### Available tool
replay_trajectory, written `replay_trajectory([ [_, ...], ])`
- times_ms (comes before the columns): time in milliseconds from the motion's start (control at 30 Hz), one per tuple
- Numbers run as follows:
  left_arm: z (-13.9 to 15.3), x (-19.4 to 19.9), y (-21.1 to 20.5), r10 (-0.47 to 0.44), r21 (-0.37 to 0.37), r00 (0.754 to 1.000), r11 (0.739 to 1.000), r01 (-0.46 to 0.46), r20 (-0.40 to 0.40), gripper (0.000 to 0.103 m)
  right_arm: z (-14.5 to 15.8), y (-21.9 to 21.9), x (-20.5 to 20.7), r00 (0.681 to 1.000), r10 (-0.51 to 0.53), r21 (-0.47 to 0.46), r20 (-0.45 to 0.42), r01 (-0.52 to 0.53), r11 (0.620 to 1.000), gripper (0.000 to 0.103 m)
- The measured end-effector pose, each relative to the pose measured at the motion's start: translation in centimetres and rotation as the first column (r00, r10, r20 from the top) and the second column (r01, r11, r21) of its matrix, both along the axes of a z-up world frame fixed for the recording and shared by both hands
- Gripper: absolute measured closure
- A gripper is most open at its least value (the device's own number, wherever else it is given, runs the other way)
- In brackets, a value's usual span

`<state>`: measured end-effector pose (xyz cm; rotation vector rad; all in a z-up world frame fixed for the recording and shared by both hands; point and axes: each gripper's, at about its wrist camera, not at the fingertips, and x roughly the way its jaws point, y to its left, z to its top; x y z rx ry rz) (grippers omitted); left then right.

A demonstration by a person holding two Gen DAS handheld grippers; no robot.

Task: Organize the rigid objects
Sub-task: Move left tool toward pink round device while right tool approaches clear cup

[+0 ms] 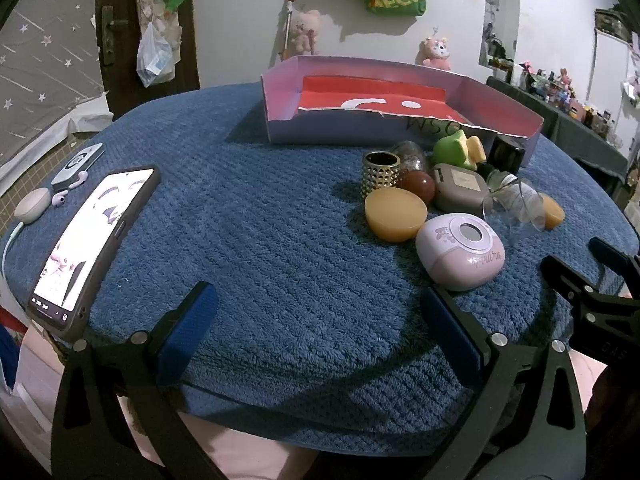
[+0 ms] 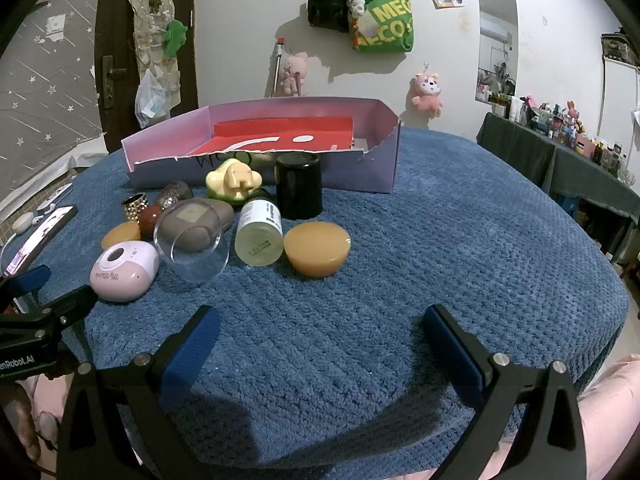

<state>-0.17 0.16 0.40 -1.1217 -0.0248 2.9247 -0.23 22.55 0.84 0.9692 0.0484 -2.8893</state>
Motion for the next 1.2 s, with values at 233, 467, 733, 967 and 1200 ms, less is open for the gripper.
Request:
replay_trajectory([
  [233, 0.0, 0.1, -0.1, -0.006, 0.000, 1.000, 1.000, 0.006, -0.008, 0.000, 0.1, -0.1, 0.0, 1.000, 0.001, 0.001, 0.000, -0.001, 1.000, 0.000],
  [467, -0.1, 0.3, -0.2, -0.023, 0.016, 1.000, 1.000, 0.023, -0.016, 0.000, 0.0, 0.4, 0.2, 1.000, 0.011, -0.022, 0.003, -0.011, 1.000, 0.000],
  [733, 0.4, 0.8, 1.0, -0.091, 0.017, 0.995, 0.996, 0.092, -0.040, 0.000, 1.3, -0.1, 0.8, 0.996, 0.081, -0.084, -0.028, -0.083, 0.993, 0.011],
  [967, 1.0, 1.1, 3.1, -0.175, -0.007, 0.983, 0.985, 0.175, -0.058, 0.005, 2.5, -0.8, 0.3, 0.984, 0.175, -0.178, -0.021, -0.176, 0.968, 0.026],
  [1200, 0.9, 0.4, 4.1, -0.222, 0.021, 0.974, 0.975, 0.223, -0.037, 0.019, 3.1, -1.6, -1.2, 0.969, 0.248, -0.289, 0.020, -0.232, 0.929, 0.035],
])
